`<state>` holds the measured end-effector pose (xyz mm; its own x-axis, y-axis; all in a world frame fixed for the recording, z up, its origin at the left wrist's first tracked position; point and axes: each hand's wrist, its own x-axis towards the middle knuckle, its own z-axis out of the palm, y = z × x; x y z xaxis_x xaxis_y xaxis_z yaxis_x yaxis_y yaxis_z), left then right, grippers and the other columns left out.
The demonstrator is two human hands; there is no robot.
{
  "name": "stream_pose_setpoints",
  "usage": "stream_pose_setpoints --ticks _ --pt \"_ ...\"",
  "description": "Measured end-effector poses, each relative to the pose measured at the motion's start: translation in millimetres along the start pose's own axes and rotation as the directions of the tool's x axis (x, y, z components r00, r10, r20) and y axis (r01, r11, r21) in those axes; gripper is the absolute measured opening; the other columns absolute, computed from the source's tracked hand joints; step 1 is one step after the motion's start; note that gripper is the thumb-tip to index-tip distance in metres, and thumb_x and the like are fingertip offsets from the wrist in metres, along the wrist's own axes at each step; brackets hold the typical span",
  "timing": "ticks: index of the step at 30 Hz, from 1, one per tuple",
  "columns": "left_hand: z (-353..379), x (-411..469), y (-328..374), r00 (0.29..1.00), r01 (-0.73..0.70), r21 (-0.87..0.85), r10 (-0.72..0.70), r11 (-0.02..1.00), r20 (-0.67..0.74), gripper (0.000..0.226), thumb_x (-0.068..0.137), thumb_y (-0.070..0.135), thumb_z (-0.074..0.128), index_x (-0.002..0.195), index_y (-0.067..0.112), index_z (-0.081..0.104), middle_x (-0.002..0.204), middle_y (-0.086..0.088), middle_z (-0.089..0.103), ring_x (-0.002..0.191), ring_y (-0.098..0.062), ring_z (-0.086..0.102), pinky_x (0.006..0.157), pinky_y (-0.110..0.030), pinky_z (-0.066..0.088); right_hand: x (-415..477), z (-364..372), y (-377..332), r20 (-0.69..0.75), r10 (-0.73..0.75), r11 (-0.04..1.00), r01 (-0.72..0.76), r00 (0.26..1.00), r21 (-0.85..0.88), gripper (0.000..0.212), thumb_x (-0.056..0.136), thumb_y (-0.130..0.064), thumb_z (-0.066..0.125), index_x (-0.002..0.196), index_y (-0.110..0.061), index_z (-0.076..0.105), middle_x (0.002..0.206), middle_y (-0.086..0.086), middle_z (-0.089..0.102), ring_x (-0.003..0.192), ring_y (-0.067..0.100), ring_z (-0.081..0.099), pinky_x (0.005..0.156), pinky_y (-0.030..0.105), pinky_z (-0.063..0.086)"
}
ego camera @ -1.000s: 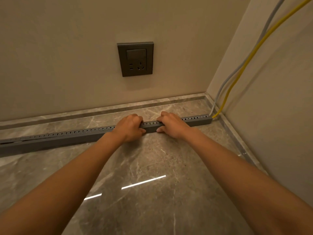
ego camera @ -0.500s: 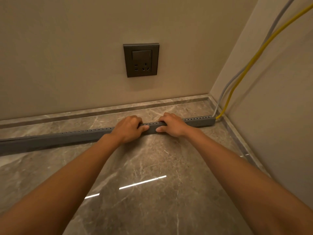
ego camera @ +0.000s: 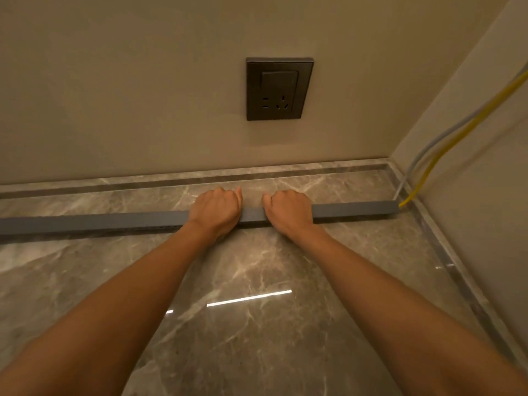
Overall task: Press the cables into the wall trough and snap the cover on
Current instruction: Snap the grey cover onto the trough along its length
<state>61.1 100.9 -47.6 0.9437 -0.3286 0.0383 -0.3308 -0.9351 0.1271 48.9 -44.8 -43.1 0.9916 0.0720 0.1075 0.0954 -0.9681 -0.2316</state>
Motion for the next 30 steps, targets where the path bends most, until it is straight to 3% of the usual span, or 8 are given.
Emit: stream_pose_setpoints --ticks 4,8,11,14,20,23,26,30 --pt "-3 1 0 0.999 0.032 -0.019 -0.032 0.999 -0.013 0.031 0.097 0.019 0.03 0.101 0.003 0.056 0.102 -0.024 0.066 0.093 -0.039 0.06 0.079 -0.042 0.049 4 1 3 -0.025 0.01 1.0 -0.01 1.0 -0.001 0.041 0.094 -0.025 0.031 0.082 -0.003 0.064 0.091 0.02 0.069 0.079 0.033 0.06 0.069 0.035 0.04" --pt "-3 -4 -2 0.998 0.065 -0.059 -0.065 0.996 0.001 0.033 0.098 0.024 0.03 0.106 0.005 0.055 0.102 -0.022 0.066 0.094 -0.038 0.06 0.078 -0.041 0.047 2 3 2 -0.064 -0.025 1.0 0.025 0.998 0.012 0.041 0.095 -0.025 0.035 0.078 -0.002 0.064 0.084 0.02 0.068 0.072 0.031 0.058 0.065 0.034 0.038" --pt "-11 -10 -12 0.991 0.127 -0.192 -0.132 0.973 -0.012 0.046 0.098 0.033 0.029 0.079 0.007 0.062 0.096 -0.025 0.068 0.09 -0.038 0.06 0.077 -0.04 0.044 0 2 4 -0.056 0.017 0.998 -0.013 0.998 0.069 0.049 0.096 -0.034 0.033 0.072 -0.004 0.064 0.075 0.016 0.064 0.072 0.029 0.059 0.066 0.033 0.037" --pt "-20 -19 -30 0.991 0.122 -0.236 -0.104 0.964 0.087 0.041 0.097 0.037 0.033 0.067 0.016 0.051 0.091 -0.02 0.066 0.081 -0.033 0.057 0.068 -0.036 0.037 -2 -4 3 0.038 -0.056 0.992 0.051 0.998 0.117 0.052 0.095 -0.041 0.033 0.08 -0.004 0.067 0.088 0.019 0.068 0.085 0.035 0.061 0.076 0.038 0.043" --pt "-55 -32 -75 0.921 0.141 -0.229 -0.042 0.963 0.388 0.03 0.083 0.044 0.06 0.087 0.014 0.066 0.085 -0.005 0.063 0.077 -0.02 0.055 0.061 -0.027 0.039 -4 -14 -20 0.303 -0.208 0.956 0.128 0.93 0.263 0.038 0.084 -0.046 0.055 0.084 -0.009 0.063 0.098 0.013 0.064 0.094 0.029 0.056 0.075 0.035 0.039" --pt "-68 -36 -94 0.869 0.114 -0.185 -0.008 0.976 0.495 0.028 0.081 0.034 0.066 0.101 0.013 0.066 0.092 -0.004 0.062 0.081 -0.016 0.054 0.07 -0.026 0.04 -5 -13 -36 0.347 -0.199 0.953 0.098 0.917 0.287 0.033 0.082 -0.039 0.063 0.087 -0.006 0.061 0.099 0.013 0.06 0.095 0.028 0.054 0.073 0.034 0.038" --pt "-67 -41 -101 0.901 0.079 -0.121 -0.019 0.99 0.434 0.03 0.078 0.03 0.07 0.1 0.012 0.064 0.091 -0.003 0.056 0.084 -0.017 0.05 0.072 -0.028 0.04 -7 -10 -56 0.374 -0.19 0.963 0.098 0.908 0.251 0.029 0.081 -0.034 0.065 0.087 -0.012 0.048 0.103 0.013 0.055 0.099 0.028 0.05 0.075 0.032 0.036" --pt "-54 -57 -101 0.976 -0.027 -0.067 0.04 0.997 0.213 0.029 0.078 0.029 0.068 0.097 0.011 0.057 0.104 -0.009 0.061 0.092 -0.025 0.055 0.071 -0.031 0.039 -15 2 -102 0.306 -0.197 0.961 0.122 0.932 0.248 0.032 0.082 -0.024 0.064 0.108 -0.007 0.055 0.115 0.014 0.055 0.107 0.029 0.049 0.087 0.035 0.039"
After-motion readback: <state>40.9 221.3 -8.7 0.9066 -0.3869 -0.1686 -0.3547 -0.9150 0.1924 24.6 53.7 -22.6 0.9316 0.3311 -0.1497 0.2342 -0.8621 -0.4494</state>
